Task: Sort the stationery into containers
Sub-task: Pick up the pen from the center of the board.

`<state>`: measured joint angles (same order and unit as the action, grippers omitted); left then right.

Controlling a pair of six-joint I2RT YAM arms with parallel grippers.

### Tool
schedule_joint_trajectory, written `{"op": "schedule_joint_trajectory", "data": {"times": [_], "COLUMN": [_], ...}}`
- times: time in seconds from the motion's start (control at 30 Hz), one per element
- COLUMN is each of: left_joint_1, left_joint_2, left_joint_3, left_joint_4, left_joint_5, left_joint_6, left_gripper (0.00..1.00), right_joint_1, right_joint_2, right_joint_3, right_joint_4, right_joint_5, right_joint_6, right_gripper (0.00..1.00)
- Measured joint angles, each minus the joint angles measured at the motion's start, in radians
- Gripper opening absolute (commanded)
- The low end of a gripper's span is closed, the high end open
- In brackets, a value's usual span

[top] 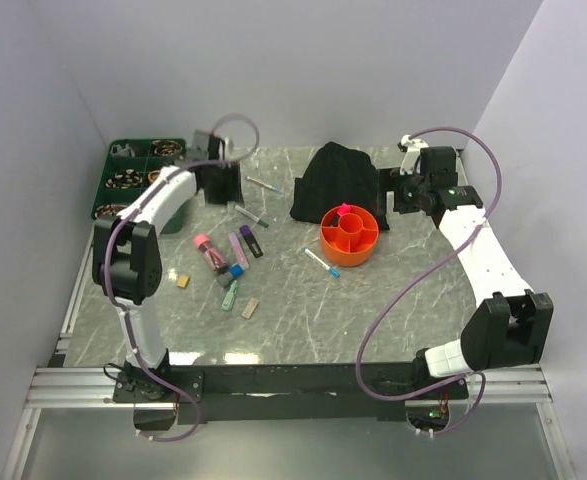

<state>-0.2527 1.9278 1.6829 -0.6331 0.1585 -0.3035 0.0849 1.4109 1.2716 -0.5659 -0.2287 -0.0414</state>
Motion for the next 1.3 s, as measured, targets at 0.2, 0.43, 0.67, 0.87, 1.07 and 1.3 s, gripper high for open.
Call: {"op": "schedule_joint_trajectory", "data": {"times": [0.2, 0.43, 0.67, 0.87, 1.07, 1.3], "left_joint_1": [-0.034, -0.038, -0.037, -0.036, -0.034, -0.024], "left_joint_2": [0.000, 0.000, 0.023, 0.112, 0.138, 0.128], "left_joint_3": [-0.173, -0.182, -0.201, -0.162, -0.156, -0.153], "left_joint_4": [-0.137, -0.138, -0.136, -0.130, -0.128, -0.138], "left_joint_5": [-0.003, -0.009, -0.064, -0.085, -0.090, -0.049], "left_joint_6": [-0.086, -0.140, -0.180, -0.190, -0.195, -0.179], "left_gripper": [0.52, 0.46, 0.50, 0.45, 0.06, 0.01], "right_joint_1": [0.000, 0.000, 0.000, 0.000, 0.000, 0.000], "right_joint_2": [-0.002, -0.007, -0.008, -0.008, -0.008, -0.008], "right_joint_3": [-0.005, -0.029, -0.037, -0.037, -0.037, -0.037], "right_joint_4": [0.000, 0.002, 0.003, 0.004, 0.005, 0.005], "right_joint_5": [-0.021, -0.025, -0.027, -0.027, -0.026, -0.024], "right_joint_6": [0.023, 0.027, 0.030, 0.030, 0.030, 0.030], "right_gripper": [0.98, 0.98, 0.98, 0.98, 0.98, 0.98]}}
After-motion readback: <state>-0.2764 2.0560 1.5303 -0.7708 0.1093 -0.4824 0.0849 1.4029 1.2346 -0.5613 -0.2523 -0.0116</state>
